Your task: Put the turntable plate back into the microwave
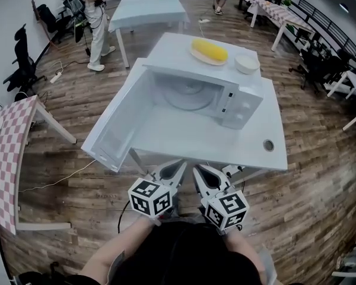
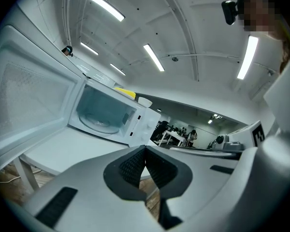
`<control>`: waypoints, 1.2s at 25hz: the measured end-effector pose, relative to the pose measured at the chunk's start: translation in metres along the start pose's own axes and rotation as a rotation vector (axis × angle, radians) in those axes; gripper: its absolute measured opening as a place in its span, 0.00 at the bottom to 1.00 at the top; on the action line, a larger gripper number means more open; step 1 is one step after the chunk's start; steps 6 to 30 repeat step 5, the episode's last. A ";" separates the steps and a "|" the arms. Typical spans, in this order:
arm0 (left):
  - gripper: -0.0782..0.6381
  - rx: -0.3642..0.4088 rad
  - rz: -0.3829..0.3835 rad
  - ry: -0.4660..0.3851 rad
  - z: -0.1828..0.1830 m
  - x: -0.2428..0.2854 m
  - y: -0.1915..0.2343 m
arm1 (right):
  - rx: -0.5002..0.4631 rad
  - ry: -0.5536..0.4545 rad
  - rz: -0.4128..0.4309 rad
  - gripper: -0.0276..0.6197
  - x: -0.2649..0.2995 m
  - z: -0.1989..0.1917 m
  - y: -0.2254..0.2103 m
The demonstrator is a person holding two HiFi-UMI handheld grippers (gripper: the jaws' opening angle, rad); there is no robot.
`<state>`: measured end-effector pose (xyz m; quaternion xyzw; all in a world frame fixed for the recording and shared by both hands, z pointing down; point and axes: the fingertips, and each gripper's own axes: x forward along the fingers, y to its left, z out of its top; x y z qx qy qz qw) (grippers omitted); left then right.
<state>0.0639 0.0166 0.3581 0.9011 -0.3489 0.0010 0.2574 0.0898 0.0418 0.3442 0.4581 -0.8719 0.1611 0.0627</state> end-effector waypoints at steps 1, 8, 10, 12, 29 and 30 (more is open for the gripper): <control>0.13 -0.001 -0.002 0.004 -0.001 0.001 -0.001 | 0.006 0.000 -0.002 0.10 -0.001 -0.001 -0.002; 0.13 -0.004 -0.005 0.018 -0.006 0.005 -0.003 | 0.025 0.002 -0.008 0.10 -0.003 -0.004 -0.007; 0.13 -0.004 -0.005 0.018 -0.006 0.005 -0.003 | 0.025 0.002 -0.008 0.10 -0.003 -0.004 -0.007; 0.13 -0.004 -0.005 0.018 -0.006 0.005 -0.003 | 0.025 0.002 -0.008 0.10 -0.003 -0.004 -0.007; 0.13 -0.004 -0.005 0.018 -0.006 0.005 -0.003 | 0.025 0.002 -0.008 0.10 -0.003 -0.004 -0.007; 0.13 -0.004 -0.005 0.018 -0.006 0.005 -0.003 | 0.025 0.002 -0.008 0.10 -0.003 -0.004 -0.007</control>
